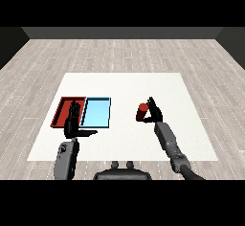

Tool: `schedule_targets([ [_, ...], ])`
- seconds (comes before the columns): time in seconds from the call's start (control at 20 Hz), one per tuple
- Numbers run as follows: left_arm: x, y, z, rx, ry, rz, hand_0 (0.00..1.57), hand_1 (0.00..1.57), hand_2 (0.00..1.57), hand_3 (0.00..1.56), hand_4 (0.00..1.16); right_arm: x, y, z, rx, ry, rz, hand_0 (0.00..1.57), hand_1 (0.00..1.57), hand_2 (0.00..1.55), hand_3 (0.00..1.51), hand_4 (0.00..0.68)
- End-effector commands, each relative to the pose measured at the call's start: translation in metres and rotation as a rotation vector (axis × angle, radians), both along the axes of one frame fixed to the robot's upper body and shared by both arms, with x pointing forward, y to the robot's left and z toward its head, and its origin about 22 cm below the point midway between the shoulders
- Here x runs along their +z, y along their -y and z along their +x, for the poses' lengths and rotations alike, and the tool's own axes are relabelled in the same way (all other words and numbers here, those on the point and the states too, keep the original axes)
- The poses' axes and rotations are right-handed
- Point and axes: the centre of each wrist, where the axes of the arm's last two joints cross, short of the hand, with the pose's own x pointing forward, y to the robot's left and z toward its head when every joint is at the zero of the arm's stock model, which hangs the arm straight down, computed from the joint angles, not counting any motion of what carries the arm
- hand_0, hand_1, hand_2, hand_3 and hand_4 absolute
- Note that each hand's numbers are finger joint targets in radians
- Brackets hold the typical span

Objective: Pick the red can and put it in the red box

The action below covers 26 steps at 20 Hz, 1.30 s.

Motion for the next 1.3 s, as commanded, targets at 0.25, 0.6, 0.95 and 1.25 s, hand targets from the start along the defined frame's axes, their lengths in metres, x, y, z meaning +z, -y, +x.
schedule_targets([
  [0.25, 0.005, 0.003, -0.016, 0.014, 0.012, 0.009, 0.0, 0.0, 0.0, 0.0, 0.0, 0.0, -0.012, 0.004, 0.027, -0.011, 0.031, 0.0, 0.0, 0.0, 0.0, 0.0],
  [0.6, -0.014, 0.009, -0.009, 0.005, 0.009, 0.006, 0.0, 0.0, 0.0, 0.0, 0.0, 0.016, -0.024, 0.026, 0.055, -0.023, 0.033, 0.0, 0.0, 0.0, 0.0, 0.0],
  [0.95, 0.013, 0.01, -0.014, 0.007, 0.008, 0.006, 0.0, 0.0, 0.0, 0.0, 0.0, 0.0, -0.032, 0.015, 0.054, -0.045, 0.021, 0.0, 0.0, 0.0, 0.0, 0.0],
  [1.25, 0.001, -0.009, 0.002, 0.007, 0.015, 0.009, 0.0, 0.0, 0.0, 0.0, 0.0, 0.007, -0.039, 0.025, -0.007, -0.051, -0.062, 0.0, 0.0, 0.0, 0.0, 0.0],
])
